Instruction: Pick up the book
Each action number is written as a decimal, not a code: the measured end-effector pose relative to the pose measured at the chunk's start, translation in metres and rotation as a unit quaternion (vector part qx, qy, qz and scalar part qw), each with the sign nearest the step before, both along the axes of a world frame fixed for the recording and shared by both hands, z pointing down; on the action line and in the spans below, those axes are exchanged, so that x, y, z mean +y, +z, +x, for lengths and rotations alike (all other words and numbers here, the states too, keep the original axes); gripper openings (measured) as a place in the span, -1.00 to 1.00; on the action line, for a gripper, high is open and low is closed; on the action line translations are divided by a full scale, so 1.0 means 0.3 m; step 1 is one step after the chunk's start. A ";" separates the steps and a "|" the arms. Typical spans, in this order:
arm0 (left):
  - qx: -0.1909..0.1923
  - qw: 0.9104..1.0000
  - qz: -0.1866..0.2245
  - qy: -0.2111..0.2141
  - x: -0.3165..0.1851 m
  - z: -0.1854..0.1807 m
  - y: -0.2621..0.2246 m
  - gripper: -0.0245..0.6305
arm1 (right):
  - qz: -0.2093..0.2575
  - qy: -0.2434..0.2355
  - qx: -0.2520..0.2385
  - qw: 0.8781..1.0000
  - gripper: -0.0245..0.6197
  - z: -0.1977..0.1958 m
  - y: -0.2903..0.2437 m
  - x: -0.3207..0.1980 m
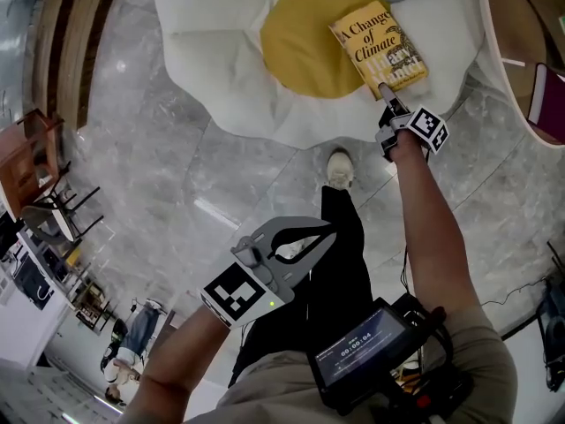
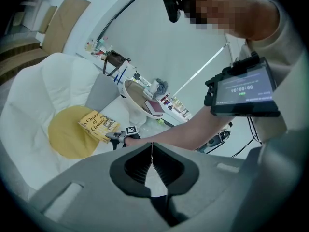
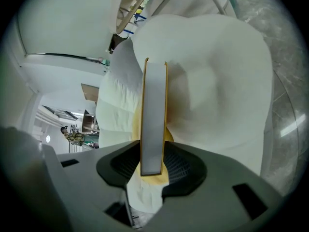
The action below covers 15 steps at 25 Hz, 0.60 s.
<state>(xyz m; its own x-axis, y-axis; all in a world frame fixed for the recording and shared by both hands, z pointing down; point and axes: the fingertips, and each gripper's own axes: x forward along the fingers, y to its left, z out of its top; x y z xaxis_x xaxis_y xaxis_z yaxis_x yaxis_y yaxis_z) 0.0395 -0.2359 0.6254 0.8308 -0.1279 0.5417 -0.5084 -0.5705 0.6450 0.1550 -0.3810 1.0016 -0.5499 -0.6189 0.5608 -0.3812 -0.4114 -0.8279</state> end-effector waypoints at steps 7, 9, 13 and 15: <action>0.010 1.000 0.024 -0.011 -0.054 -0.041 -0.102 -0.90 | 0.011 -0.026 -0.004 1.000 -0.45 -0.024 -0.123 -0.047; 0.013 0.999 0.025 -0.015 -0.075 -0.060 -0.155 -0.90 | 0.014 -0.032 -0.006 0.999 -0.45 -0.047 -0.190 -0.068; 0.016 0.999 0.044 -0.010 -0.074 -0.063 -0.243 -0.90 | 0.024 -0.052 -0.011 0.998 -0.45 -0.065 -0.324 -0.067; 0.020 0.998 0.055 -0.012 -0.058 -0.066 -0.284 -0.90 | 0.028 -0.062 -0.010 0.998 -0.45 -0.070 -0.382 -0.044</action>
